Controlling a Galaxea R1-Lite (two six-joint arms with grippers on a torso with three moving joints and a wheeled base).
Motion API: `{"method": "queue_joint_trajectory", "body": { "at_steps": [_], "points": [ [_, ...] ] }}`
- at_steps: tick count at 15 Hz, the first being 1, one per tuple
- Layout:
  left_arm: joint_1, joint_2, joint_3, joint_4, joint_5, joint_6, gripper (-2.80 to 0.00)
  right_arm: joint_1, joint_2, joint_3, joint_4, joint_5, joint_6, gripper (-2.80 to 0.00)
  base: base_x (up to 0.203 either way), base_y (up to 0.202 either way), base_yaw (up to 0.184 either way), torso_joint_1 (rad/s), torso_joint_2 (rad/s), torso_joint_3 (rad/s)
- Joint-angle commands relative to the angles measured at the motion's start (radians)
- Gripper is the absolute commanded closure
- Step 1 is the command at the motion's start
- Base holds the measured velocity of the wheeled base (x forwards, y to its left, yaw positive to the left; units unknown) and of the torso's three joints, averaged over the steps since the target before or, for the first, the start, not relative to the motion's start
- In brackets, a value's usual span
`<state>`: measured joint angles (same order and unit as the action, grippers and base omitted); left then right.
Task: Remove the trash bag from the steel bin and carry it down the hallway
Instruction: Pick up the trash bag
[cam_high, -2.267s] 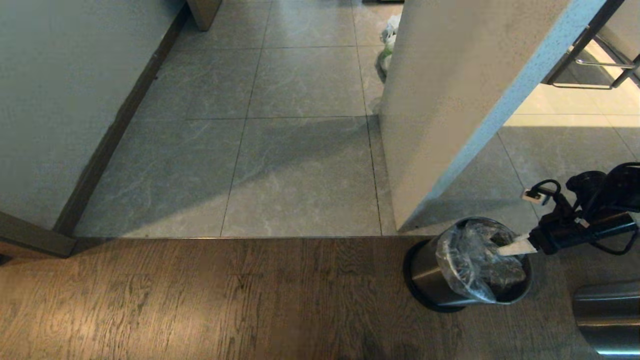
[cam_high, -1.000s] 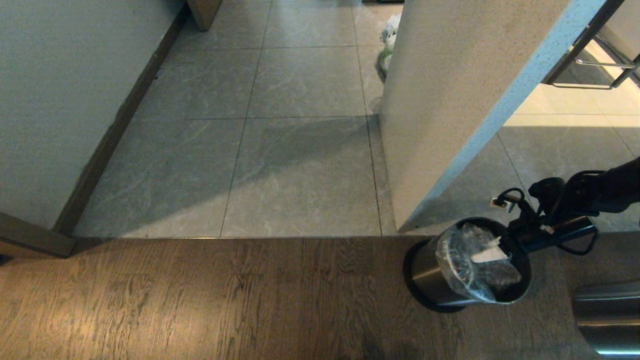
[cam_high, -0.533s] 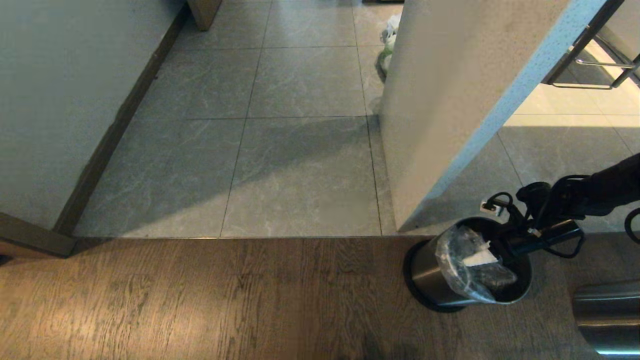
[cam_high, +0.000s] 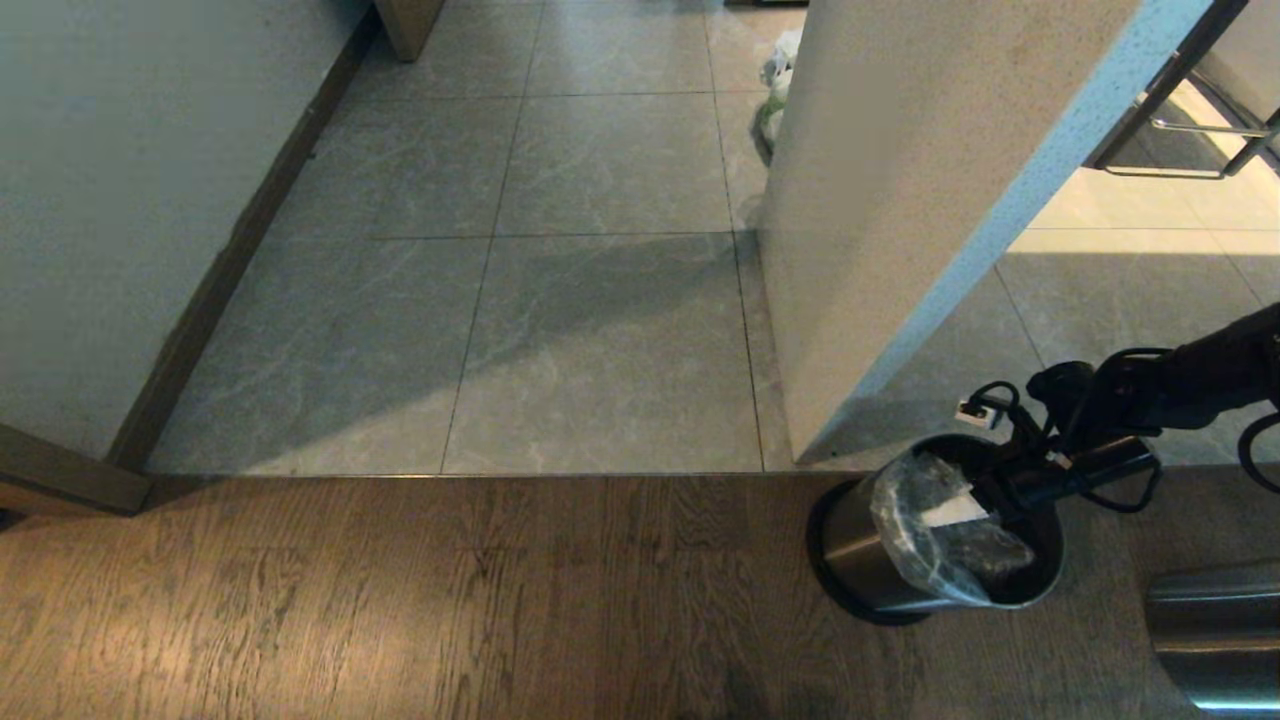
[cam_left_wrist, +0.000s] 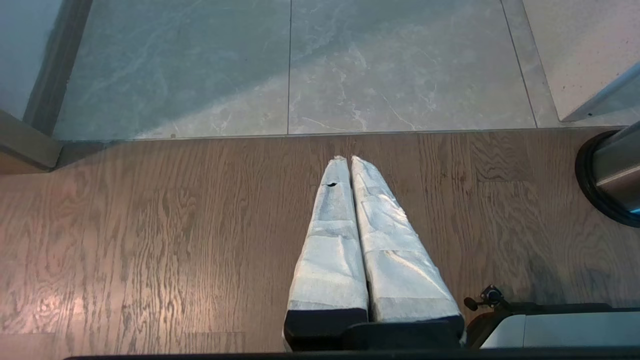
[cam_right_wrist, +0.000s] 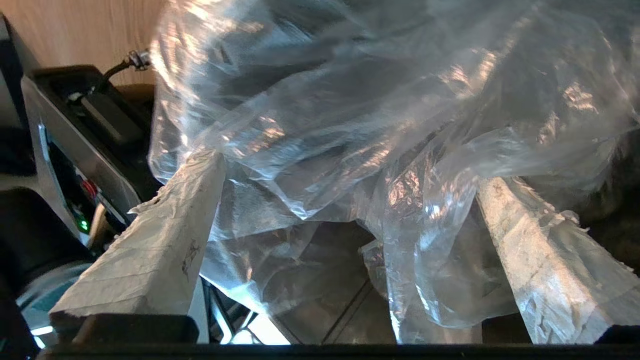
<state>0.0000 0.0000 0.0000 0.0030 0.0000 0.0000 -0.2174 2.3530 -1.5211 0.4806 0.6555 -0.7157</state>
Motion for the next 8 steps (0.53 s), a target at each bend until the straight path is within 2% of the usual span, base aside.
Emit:
{"method": "queue_joint_trajectory", "body": {
  "at_steps": [1, 8],
  "points": [
    [0.0, 0.0, 0.0, 0.0, 0.0, 0.0, 0.0, -0.008, 0.003, -0.001, 0.003, 0.009, 0.004, -2.8, 0.0, 0.0, 0.0, 0.0, 0.0, 0.0],
    [0.0, 0.0, 0.0, 0.0, 0.001, 0.0, 0.0, -0.014, 0.0, 0.011, 0.009, 0.066, 0.033, -2.8, 0.0, 0.0, 0.0, 0.0, 0.0, 0.0]
  ]
}}
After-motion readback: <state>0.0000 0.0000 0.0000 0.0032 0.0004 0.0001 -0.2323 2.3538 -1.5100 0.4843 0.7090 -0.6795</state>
